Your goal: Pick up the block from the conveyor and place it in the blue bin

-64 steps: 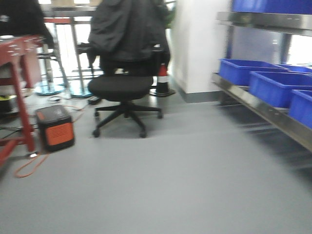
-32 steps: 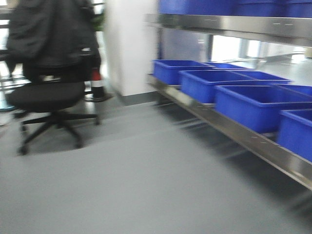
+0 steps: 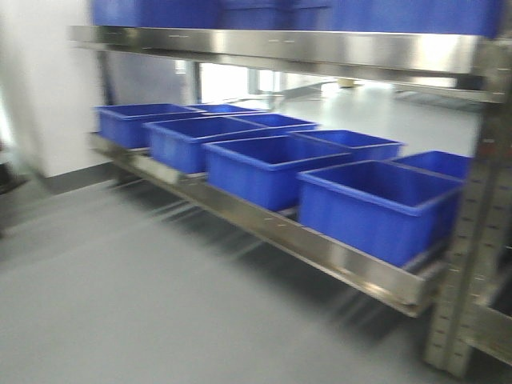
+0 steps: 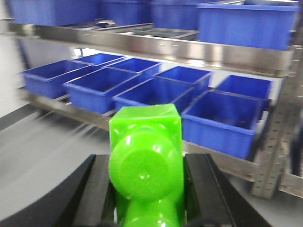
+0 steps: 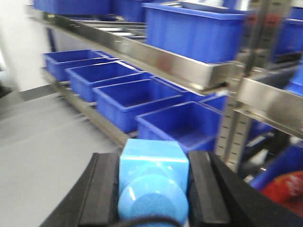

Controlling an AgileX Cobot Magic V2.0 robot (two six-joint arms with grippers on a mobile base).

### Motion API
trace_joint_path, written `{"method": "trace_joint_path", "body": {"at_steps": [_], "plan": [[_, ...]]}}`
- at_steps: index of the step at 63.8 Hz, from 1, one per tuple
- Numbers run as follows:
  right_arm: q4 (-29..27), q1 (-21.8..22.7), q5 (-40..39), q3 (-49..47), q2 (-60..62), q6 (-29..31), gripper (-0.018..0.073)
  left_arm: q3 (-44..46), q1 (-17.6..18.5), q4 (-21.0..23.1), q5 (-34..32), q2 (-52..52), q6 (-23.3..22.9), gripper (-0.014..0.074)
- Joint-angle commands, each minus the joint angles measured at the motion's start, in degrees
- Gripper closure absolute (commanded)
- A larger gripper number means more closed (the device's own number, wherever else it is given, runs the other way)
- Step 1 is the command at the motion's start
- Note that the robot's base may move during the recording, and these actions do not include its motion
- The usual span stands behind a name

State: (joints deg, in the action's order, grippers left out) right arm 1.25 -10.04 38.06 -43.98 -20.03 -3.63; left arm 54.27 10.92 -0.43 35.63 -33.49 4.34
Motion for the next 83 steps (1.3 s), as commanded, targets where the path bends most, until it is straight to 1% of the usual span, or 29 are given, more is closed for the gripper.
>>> {"method": "trace_joint_path", "body": {"at_steps": [1,83], "plan": [[0.4,0.2,-1.3,0.0,0.1,0.1,0.0713,0.1,0.3,0.1,-1.2,0.2,-0.4,0.0707],[0.4,0.2,-1.3,0.0,0.1,0.1,0.0713,0.1,0.3,0.1,-1.2,0.2,-0.4,0.0707]]}}
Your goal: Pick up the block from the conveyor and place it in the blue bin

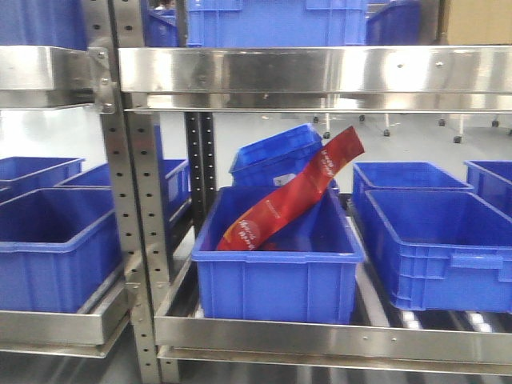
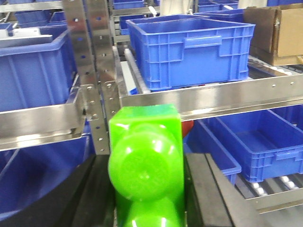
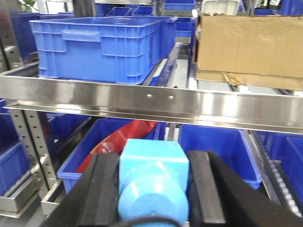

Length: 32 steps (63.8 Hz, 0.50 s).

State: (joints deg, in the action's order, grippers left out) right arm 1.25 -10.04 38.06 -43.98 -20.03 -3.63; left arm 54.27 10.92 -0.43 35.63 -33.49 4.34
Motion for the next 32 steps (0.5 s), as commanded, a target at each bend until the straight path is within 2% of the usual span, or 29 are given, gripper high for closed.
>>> {"method": "trace_joint_path", "body": {"at_steps": [1,32], "plan": [[0.4,0.2,-1.3,0.0,0.1,0.1,0.0713,0.1,0.3,0.1,-1.2,0.2,-0.4,0.0707],[0.4,0.2,-1.3,0.0,0.1,0.1,0.0713,0.1,0.3,0.1,-1.2,0.2,-0.4,0.0707]]}}
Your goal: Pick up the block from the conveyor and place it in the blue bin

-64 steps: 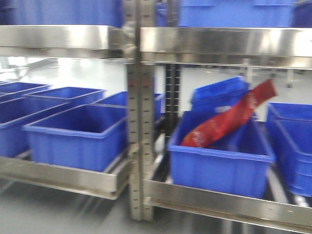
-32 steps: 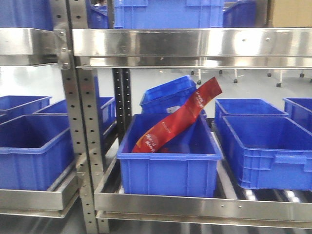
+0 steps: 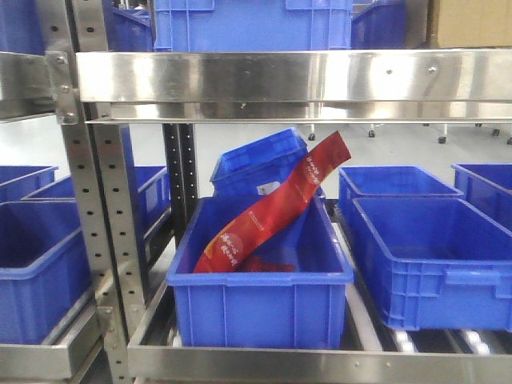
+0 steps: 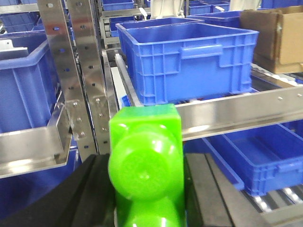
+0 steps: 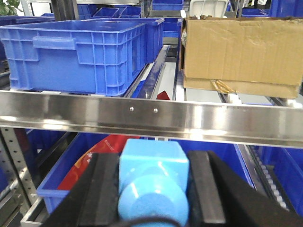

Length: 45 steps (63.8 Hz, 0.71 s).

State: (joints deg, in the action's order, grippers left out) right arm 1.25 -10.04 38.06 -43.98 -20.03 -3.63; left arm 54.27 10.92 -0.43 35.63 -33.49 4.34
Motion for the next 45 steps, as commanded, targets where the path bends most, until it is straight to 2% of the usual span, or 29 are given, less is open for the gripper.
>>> {"method": "trace_joint_path", "body": {"at_steps": [1,45], "plan": [[0.4,0.2,-1.3,0.0,0.1,0.1,0.0713,0.1,0.3,0.1,-1.2,0.2,-0.4,0.0707],[0.4,0.2,-1.3,0.0,0.1,0.1,0.0713,0.1,0.3,0.1,-1.2,0.2,-0.4,0.0707]]}}
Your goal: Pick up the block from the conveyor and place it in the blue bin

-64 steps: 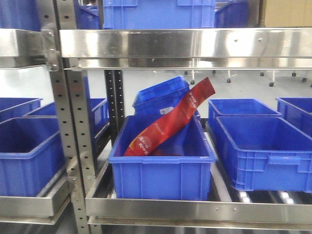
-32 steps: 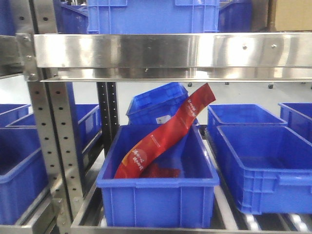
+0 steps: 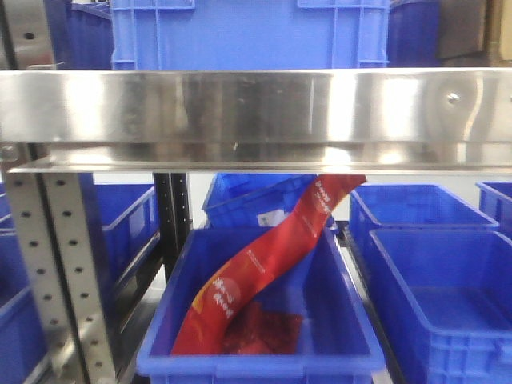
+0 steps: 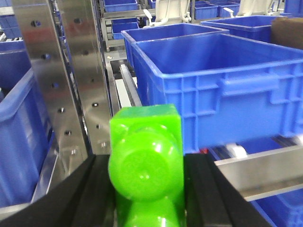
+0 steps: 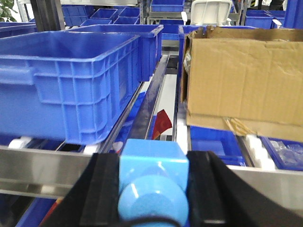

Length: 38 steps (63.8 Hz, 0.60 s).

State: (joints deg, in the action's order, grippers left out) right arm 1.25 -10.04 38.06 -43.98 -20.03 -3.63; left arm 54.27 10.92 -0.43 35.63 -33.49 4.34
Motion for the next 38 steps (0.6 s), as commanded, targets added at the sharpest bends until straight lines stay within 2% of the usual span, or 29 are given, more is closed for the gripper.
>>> {"method": "trace_joint_path", "body": {"at_steps": [1,38], "plan": [[0.4,0.2,-1.3,0.0,0.1,0.1,0.0713,0.1,0.3,0.1,-1.2,0.2,-0.4,0.0707],[0.4,0.2,-1.3,0.0,0.1,0.1,0.0713,0.1,0.3,0.1,-1.2,0.2,-0.4,0.0707]]}}
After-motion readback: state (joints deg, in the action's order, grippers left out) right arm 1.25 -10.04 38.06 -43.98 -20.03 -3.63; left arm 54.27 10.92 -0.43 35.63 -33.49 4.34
